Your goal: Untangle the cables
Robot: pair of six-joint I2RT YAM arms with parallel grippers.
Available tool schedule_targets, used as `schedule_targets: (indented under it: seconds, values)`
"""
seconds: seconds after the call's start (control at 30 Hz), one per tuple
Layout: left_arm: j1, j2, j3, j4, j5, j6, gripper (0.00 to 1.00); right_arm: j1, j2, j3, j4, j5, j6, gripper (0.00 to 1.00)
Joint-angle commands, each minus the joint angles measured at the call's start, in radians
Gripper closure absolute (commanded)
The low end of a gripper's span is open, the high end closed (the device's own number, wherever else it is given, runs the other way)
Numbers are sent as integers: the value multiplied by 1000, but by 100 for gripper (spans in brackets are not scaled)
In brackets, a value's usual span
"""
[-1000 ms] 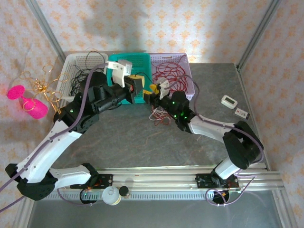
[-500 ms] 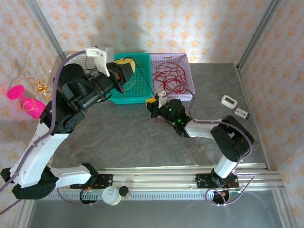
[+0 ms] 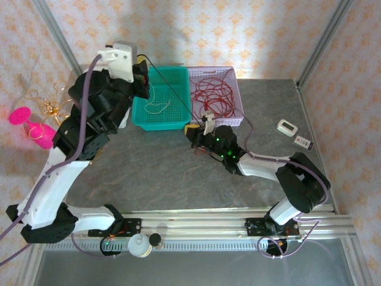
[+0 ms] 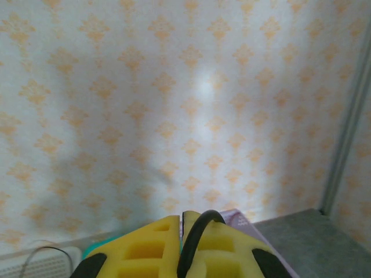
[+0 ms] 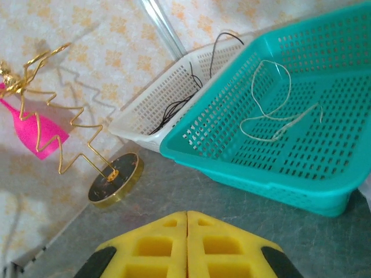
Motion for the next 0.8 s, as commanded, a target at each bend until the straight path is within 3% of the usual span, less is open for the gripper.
schedule_targets:
  seconds: [0.0, 0.13, 0.2, 0.3, 0.43, 0.6, 0.77]
  values:
    - [28, -10, 46, 190, -63, 84, 100, -3, 8, 0, -213, 80, 232, 100]
    - [42, -17, 29, 246, -4, 108, 100, 0, 19, -19, -228, 73, 423, 99]
    - [50, 1, 52, 230, 7, 120, 100, 12, 5, -30, -218, 81, 424, 93]
    - [59, 19, 61, 220, 27, 122, 100, 35, -29, -32, -218, 94, 235, 83]
    - [61, 23, 44, 199, 145, 119, 100, 39, -109, -81, -137, -10, -93, 65]
    - [60, 27, 21, 185, 160, 103, 100, 14, -169, -86, -116, -72, -339, 66]
    - [61, 21, -2, 194, 116, 106, 100, -61, -161, -55, -166, -146, -388, 64]
